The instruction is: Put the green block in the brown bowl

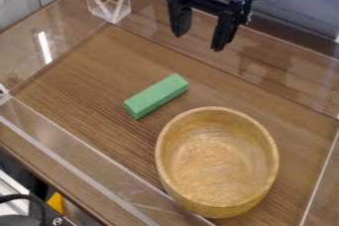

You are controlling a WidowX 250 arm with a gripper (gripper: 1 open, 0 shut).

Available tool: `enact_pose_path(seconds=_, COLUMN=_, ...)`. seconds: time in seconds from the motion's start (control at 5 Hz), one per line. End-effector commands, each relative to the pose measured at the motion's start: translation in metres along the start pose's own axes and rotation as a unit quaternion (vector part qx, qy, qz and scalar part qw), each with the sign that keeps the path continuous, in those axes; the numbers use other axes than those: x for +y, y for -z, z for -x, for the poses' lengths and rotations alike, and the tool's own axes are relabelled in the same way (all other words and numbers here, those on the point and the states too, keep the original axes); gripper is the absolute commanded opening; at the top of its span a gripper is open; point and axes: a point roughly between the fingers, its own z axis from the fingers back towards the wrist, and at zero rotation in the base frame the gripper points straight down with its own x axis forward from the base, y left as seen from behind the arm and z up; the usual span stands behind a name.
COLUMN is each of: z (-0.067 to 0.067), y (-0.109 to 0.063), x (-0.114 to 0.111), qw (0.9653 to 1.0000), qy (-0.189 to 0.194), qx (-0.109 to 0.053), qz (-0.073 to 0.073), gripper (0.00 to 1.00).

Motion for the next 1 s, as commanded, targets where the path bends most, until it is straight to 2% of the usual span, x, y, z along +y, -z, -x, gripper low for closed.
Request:
enact_pose_path(seconds=0.0, z=0.000, y=0.005, x=0.001, qw=0.9999, qy=0.009, qx=0.003, qz=-0.002, gripper=1.00)
enact_pose_path(seconds=0.2, z=0.012, y=0.020, x=0.011, qw=0.9996, qy=0.024, qx=0.013, qz=-0.007, gripper=1.00)
enact_pose_path(seconds=0.4, z=0.029, y=0.036, x=0.030, qw=0.9987, qy=0.049, qx=0.006, qz=-0.015, gripper=1.00)
enact_pose_path(seconds=0.6, z=0.042, y=0.044, x=0.051, qw=0.9977, qy=0.060, qx=-0.016, qz=-0.028, gripper=1.00)
enact_pose_path(seconds=0.8, z=0.050, y=0.059, x=0.066, qw=0.9944, qy=0.088, qx=-0.045, qz=-0.037, gripper=1.00)
